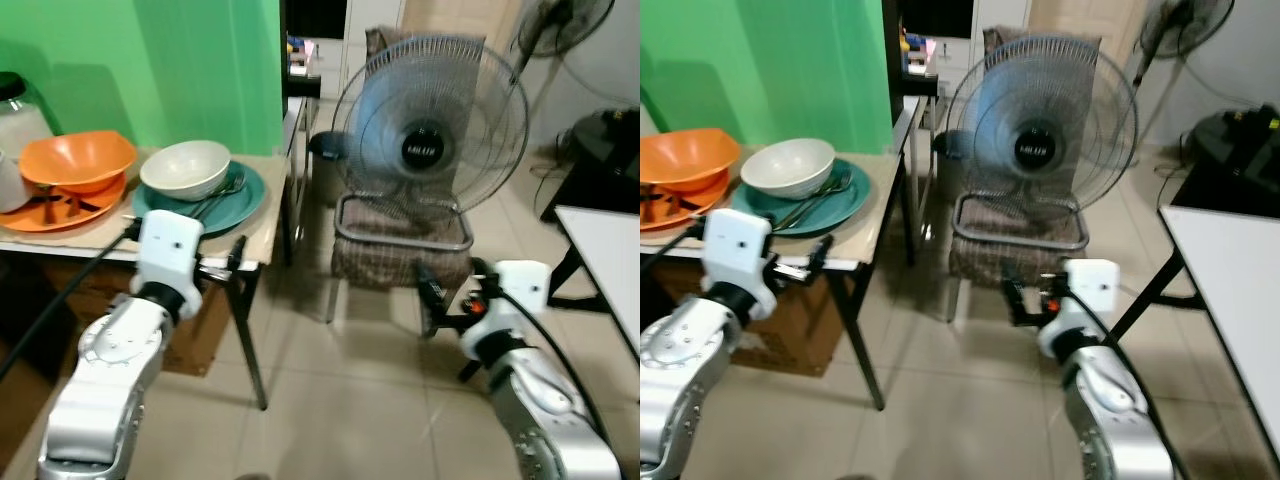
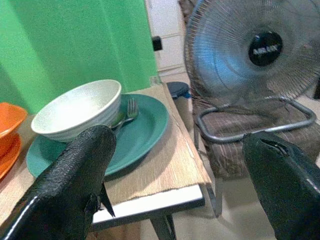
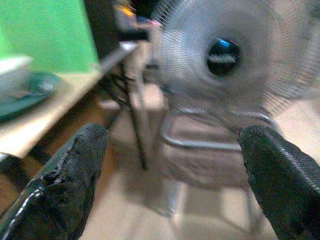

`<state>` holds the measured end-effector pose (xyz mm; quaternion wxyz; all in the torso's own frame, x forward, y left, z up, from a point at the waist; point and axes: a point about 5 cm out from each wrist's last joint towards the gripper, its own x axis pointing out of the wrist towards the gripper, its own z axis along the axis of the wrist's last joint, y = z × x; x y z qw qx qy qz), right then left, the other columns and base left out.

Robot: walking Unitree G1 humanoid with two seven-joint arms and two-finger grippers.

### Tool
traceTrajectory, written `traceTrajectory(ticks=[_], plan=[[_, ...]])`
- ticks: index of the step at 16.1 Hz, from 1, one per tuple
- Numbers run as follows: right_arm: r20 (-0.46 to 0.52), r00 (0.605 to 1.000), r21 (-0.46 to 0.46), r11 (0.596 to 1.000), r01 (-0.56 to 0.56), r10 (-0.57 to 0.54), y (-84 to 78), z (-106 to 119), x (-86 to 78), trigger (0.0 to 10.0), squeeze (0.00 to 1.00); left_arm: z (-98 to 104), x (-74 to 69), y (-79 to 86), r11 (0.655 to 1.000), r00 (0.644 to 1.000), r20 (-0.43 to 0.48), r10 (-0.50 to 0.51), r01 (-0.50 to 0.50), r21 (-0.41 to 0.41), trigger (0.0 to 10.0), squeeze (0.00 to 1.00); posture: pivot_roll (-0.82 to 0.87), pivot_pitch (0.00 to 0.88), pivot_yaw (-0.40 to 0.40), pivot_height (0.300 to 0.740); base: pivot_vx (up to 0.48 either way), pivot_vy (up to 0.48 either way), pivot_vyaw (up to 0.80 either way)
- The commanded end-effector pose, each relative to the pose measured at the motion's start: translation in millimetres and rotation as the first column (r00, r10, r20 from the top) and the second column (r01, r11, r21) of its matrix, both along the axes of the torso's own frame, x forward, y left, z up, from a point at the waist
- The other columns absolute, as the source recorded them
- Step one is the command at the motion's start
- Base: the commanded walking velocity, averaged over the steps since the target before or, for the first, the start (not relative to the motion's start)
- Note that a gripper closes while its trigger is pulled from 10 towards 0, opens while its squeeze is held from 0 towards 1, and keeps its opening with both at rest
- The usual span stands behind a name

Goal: Setting the table

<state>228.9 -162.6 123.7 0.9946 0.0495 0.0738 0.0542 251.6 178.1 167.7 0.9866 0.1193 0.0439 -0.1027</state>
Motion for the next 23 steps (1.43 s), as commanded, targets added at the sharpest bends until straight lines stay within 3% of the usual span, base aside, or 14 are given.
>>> traceTrajectory(ticks=[1, 2, 13, 14, 15, 23], plan=[[-0.01, 1.0, -0.015, 1.0, 0.009, -0.009, 0.4, 0.4, 1.9, 10.0, 0.59, 2.1, 1.9, 1.4, 1.0, 1.0, 0.004, 0.004, -0.004, 0.011, 10.0, 0.0, 0.11, 0.0, -0.011, 0.74, 0.0, 0.296, 0.0], [-0.006, 1.0, -0.047, 0.999, 0.011, -0.012, 0.6, 0.8, 2.9, 10.0, 0.59, 1.9, 2.0, 1.2, 1.0, 1.0, 0.004, 0.002, -0.002, 0.012, 10.0, 0.0, 0.11, 0.0, -0.012, 0.74, 0.0, 0.296, 0.0], [0.008, 1.0, 0.054, 0.999, -0.003, 0.003, 1.4, 3.3, 2.9, 10.0, 0.58, 3.0, 6.8, 0.7, 1.0, 1.0, 0.003, -0.012, 0.012, 0.014, 10.0, 0.0, 0.1, 0.0, -0.003, 0.74, 0.0, 0.297, 0.0], [0.008, 1.0, 0.061, 0.998, -0.011, 0.01, 1.8, 3.9, 2.6, 10.0, 0.04, 2.9, 7.0, 0.2, 1.0, 1.0, 0.003, -0.014, 0.014, 0.011, 10.0, 0.0, 0.1, 0.0, -0.004, 0.74, 0.0, 0.296, 0.0], [0.012, 1.0, 0.067, 0.998, -0.015, 0.015, 2.0, 4.7, 2.7, 10.0, 0.0, 2.8, 7.0, 0.2, 1.0, 1.0, 0.002, -0.013, 0.013, 0.009, 10.0, 0.0, 0.1, 0.0, -0.005, 0.74, 0.0, 0.3, 0.0], [-0.024, 1.0, 0.084, 0.996, -0.01, 0.012, 1.3, 1.7, 4.1, 10.0, 0.0, 1.3, 5.7, -0.4, 1.0, 1.0, -0.003, -0.008, 0.008, 0.004, 10.0, 0.0, 0.11, 0.0, -0.014, 0.74, 0.0, 0.301, 0.0]])
